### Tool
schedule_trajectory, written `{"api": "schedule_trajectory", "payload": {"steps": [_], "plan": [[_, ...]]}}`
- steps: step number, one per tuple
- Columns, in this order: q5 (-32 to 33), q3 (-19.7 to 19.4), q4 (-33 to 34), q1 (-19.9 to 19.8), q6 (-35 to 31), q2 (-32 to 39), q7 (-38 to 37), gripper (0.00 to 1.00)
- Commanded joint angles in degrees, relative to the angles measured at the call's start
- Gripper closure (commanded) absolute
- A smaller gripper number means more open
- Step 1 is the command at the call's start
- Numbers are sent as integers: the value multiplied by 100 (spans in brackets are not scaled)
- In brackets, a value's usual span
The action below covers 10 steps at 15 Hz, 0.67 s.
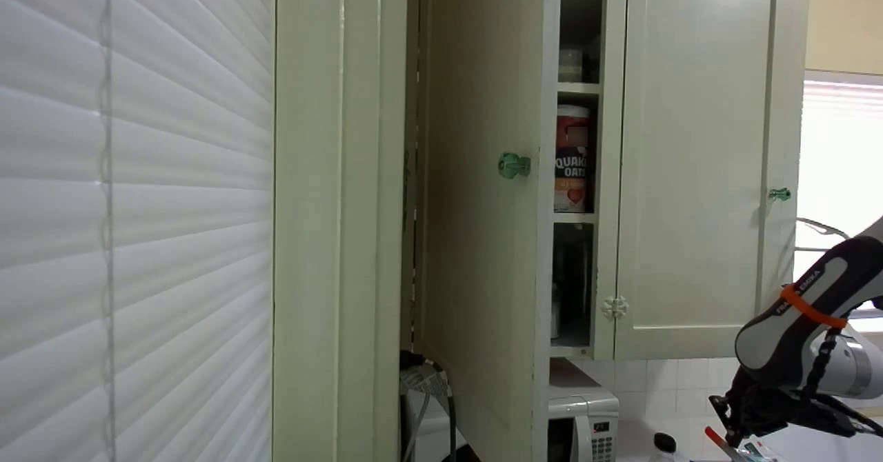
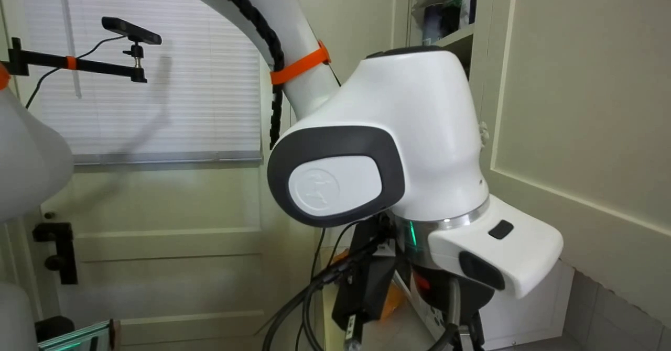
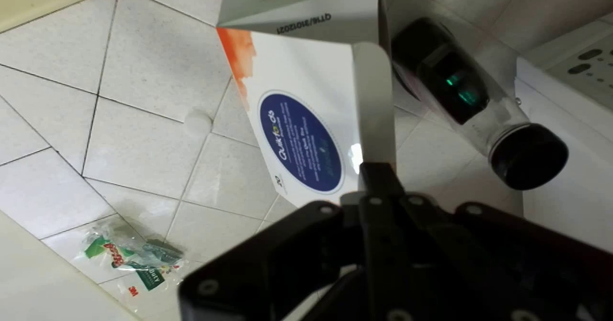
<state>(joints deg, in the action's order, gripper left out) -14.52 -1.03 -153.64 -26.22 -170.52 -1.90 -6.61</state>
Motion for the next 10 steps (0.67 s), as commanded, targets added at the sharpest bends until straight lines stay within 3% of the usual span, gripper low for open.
{"api": "schedule_trajectory", "payload": {"steps": [1,5,10], "plan": [[-501,11,73,106,120,105,395,100],[-1132,69,126,195,158,76,902,100],[-1147,48,137,161,138,168,1023,100]]}}
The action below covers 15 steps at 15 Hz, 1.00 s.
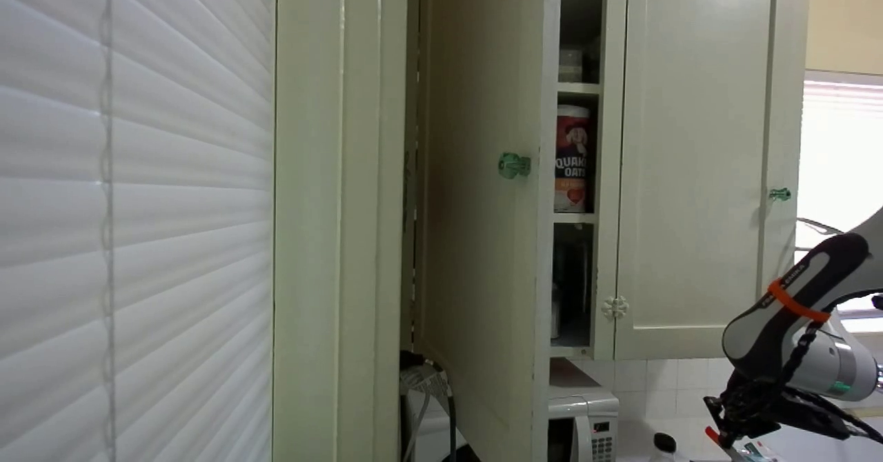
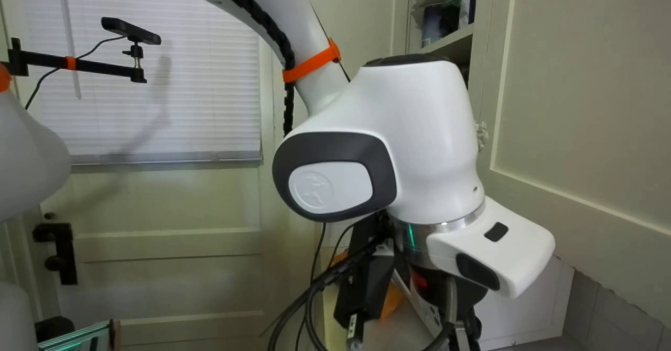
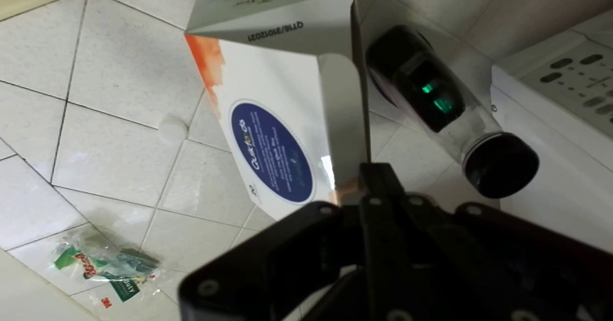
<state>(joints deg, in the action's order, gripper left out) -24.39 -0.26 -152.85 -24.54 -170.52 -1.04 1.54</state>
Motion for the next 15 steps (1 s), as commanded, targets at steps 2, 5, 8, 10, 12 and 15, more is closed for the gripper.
{"api": "schedule_trajectory", "payload": {"steps": [2,5,8,10,12,15], "plan": [[-173,-36,72,-10,158,143,237,100],[-60,-44,72,-43,151,252,214,100],[267,-94,54,-76,109,365,49,100],[318,-116,58,-69,120,396,56,100],[338,-128,69,-58,129,417,62,100],[380,-139,96,-49,118,480,41,100]]}}
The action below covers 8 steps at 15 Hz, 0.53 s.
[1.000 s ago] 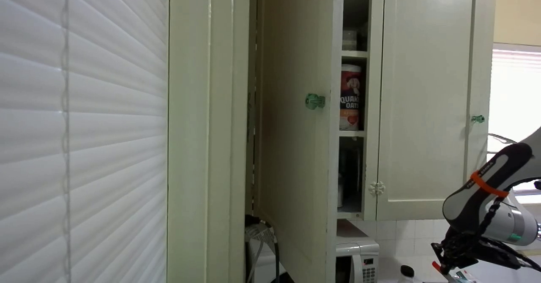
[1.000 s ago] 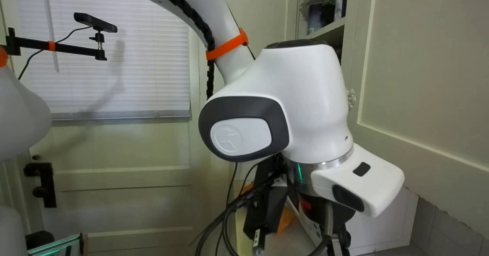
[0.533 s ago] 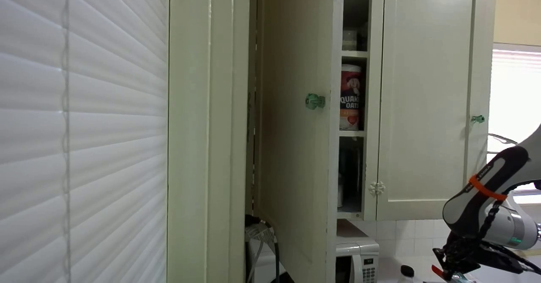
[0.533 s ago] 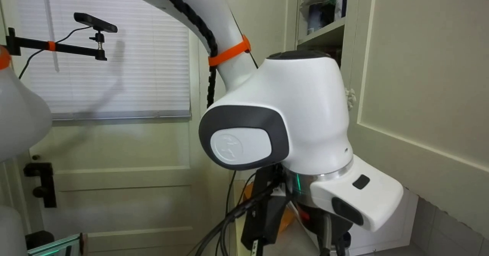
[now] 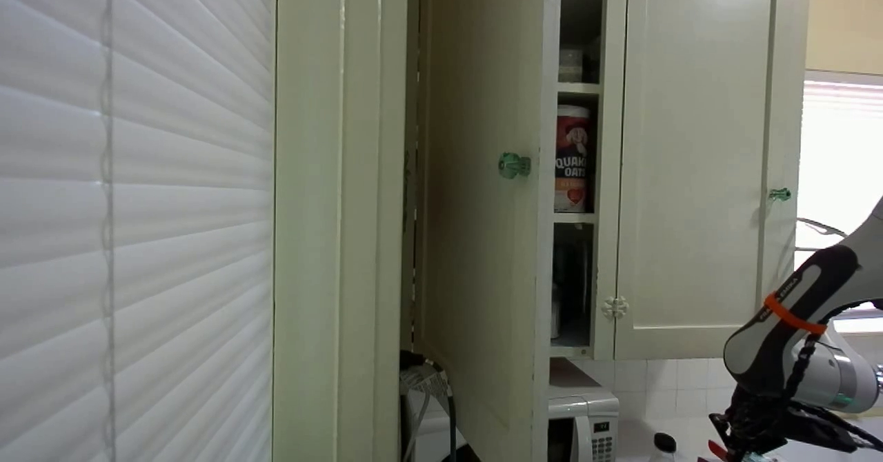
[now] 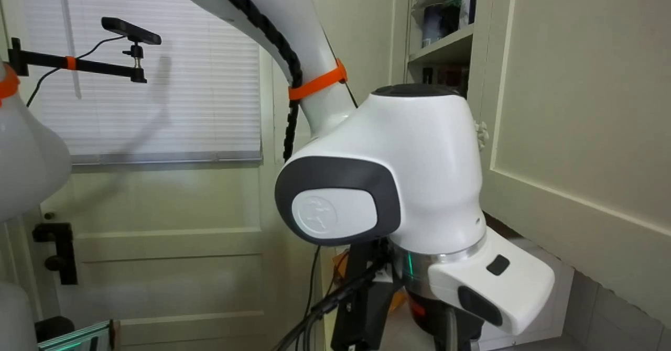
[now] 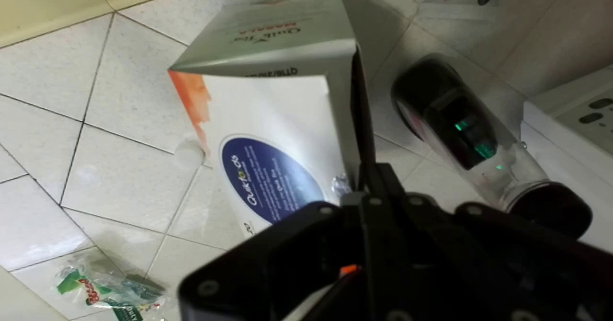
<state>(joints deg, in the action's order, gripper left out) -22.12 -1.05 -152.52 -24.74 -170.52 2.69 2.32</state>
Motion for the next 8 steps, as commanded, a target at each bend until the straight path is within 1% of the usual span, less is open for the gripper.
{"api": "schedule_trajectory", "payload": {"steps": [1,8], "plan": [[158,-57,68,-25,114,129,-32,100],[62,-7,184,-9,61,371,17,100]]}}
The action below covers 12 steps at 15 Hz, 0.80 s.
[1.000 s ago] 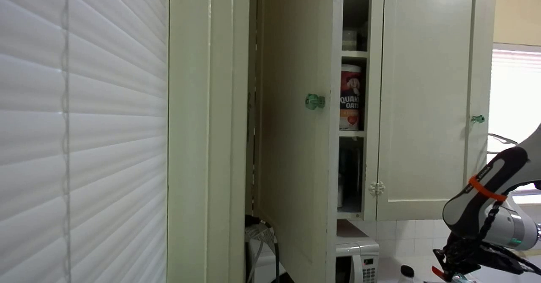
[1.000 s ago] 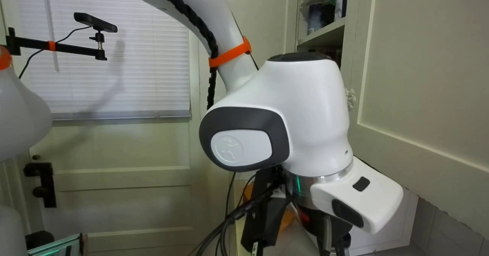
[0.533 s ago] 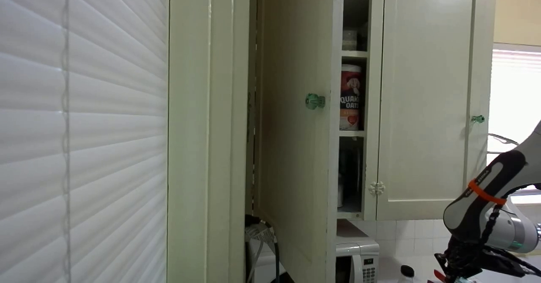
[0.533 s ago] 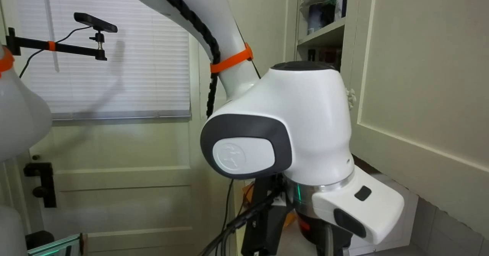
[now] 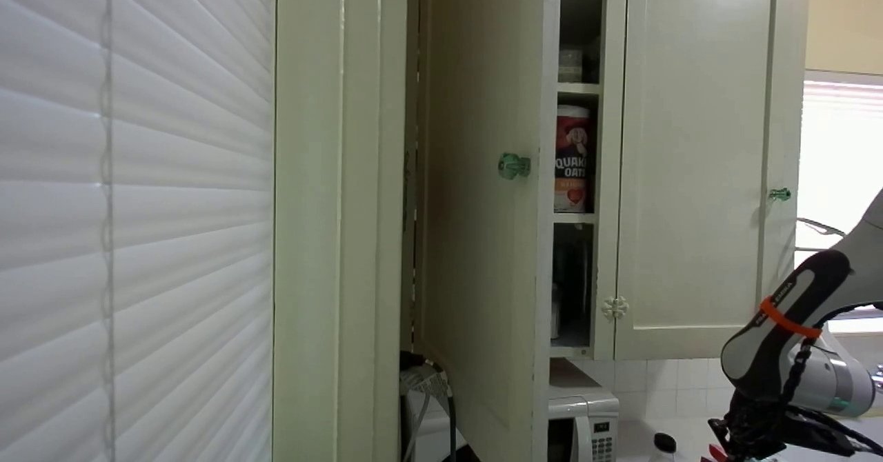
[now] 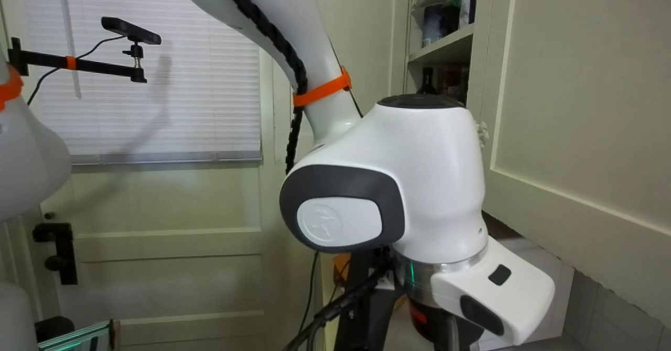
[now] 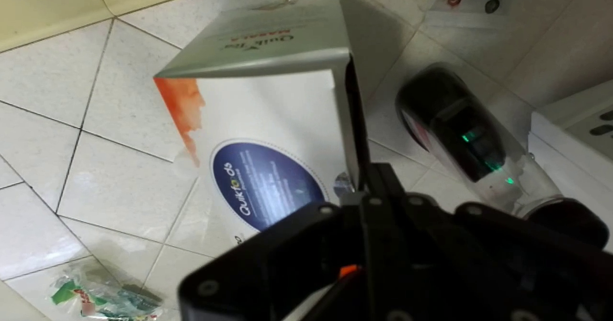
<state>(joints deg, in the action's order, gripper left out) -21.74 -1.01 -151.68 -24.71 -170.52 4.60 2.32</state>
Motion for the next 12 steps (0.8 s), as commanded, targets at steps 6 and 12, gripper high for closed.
{"api": "schedule_trajectory", "payload": {"steps": [6,12], "plan": [[22,23,205,0,46,433,10,100],[14,105,317,12,-4,648,-3,100]]}}
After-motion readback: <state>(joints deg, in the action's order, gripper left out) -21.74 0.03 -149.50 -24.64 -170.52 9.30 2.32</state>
